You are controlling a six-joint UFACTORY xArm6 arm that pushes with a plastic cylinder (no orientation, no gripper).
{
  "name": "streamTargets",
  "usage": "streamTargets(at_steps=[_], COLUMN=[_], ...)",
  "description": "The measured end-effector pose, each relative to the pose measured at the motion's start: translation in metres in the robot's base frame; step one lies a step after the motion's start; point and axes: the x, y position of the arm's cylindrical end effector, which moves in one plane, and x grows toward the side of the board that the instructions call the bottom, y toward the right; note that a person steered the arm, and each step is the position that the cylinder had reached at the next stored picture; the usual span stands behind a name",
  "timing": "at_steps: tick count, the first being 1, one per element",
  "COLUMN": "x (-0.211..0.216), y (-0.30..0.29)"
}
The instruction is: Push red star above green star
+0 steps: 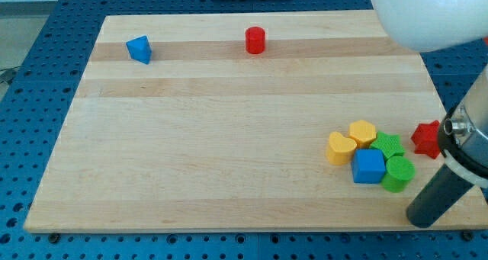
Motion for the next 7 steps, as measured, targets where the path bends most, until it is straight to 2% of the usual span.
streamTargets(at_steps=[2,3,4,5,6,7], x=[-0.060,-0.048,-0.035,-0.035,-0.081,-0.165], y=[0.010,0.034,0.088,0.087,0.062,0.029])
